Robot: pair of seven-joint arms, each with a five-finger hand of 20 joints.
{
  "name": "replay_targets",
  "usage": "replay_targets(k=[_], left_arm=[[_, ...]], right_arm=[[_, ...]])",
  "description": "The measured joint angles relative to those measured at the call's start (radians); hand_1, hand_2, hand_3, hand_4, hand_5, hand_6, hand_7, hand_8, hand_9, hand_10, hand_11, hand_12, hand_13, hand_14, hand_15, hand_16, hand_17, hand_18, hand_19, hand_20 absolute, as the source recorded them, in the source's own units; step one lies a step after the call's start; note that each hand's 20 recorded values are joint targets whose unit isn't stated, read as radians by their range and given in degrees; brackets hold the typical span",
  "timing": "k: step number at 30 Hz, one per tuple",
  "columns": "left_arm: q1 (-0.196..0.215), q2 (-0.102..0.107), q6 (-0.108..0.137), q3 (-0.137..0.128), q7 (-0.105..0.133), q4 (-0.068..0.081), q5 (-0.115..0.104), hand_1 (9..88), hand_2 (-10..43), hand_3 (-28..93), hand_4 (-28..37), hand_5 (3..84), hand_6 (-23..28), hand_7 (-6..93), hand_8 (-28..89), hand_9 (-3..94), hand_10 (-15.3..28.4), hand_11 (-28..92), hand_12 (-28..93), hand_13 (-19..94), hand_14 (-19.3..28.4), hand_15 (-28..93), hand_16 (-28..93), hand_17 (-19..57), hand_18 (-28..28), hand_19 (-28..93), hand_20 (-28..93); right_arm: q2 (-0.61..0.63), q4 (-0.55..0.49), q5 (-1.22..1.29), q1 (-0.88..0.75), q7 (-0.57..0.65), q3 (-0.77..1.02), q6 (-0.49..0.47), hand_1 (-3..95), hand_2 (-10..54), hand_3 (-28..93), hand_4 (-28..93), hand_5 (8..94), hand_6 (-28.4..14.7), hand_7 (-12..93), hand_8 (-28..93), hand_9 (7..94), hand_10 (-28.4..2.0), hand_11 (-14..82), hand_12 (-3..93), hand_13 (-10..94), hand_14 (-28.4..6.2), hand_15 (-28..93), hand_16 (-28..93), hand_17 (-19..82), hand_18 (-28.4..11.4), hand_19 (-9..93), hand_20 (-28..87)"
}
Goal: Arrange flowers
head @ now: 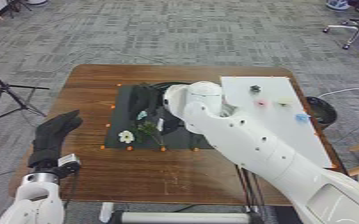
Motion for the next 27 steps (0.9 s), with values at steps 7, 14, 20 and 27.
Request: replay_targets(k=[7, 14, 20, 27], left_arm=[[0.025, -0.001, 0.002, -0.024, -0.002, -0.02, -0.003, 27.3, 5.4, 69, -28.1, 56.2, -0.1, 17.4, -8, 53.2, 14.7, 25, 15, 41, 17.4, 23, 1, 9.3, 10.9, 9, 19], [0.031, -0.001, 0.001, -0.034, -0.005, -0.018, -0.001, 27.2, 5.5, 69, -28.1, 55.9, 0.0, 17.4, -8, 53.2, 14.7, 25, 15, 41, 17.4, 23, 1, 9.2, 10.9, 9, 19], [0.021, -0.001, -0.003, -0.028, -0.006, -0.012, 0.002, 27.2, 5.5, 69, -28.1, 55.9, -0.1, 17.5, -8, 53.2, 14.7, 25, 15, 41, 17.5, 23, 1, 8.9, 11.1, 10, 19], [0.019, -0.002, -0.005, -0.025, -0.006, -0.011, 0.002, 27.1, 5.5, 69, -28.1, 55.8, -0.1, 17.6, -8, 53.2, 14.6, 25, 15, 41, 17.5, 23, 1, 8.6, 11.3, 10, 19]], right_arm=[[0.151, -0.27, 0.335, -0.08, 0.142, 0.015, 0.379, 32.6, 9.9, 47, -10, 67.5, -4.8, 10, -7, 70.9, -16.8, 9.4, 15.0, 72, -15.2, 50, 33, 35, -24.4, 79, 58], [0.18, -0.275, 0.409, -0.185, 0.171, 0.052, 0.411, 32.4, 13.4, 44, -9, 63.4, -6.0, 8, -7, 67.4, -17.1, 8.4, 13.4, 72, -15.5, 50, 33, 35, -24.4, 80, 57], [0.161, -0.229, 0.417, -0.234, 0.192, 0.053, 0.376, 31.9, 14.4, 44, -9, 60.3, -6.9, 7, -6, 66.5, -17.1, 8.4, 12.7, 72, -15.6, 51, 33, 35, -24.3, 81, 57], [0.148, -0.223, 0.424, -0.265, 0.216, 0.051, 0.379, 31.3, 14.6, 45, -9, 59.4, -7.1, 7, -6, 66.2, -17.1, 8.5, 12.3, 72, -15.6, 52, 33, 35, -24.2, 81, 57]])
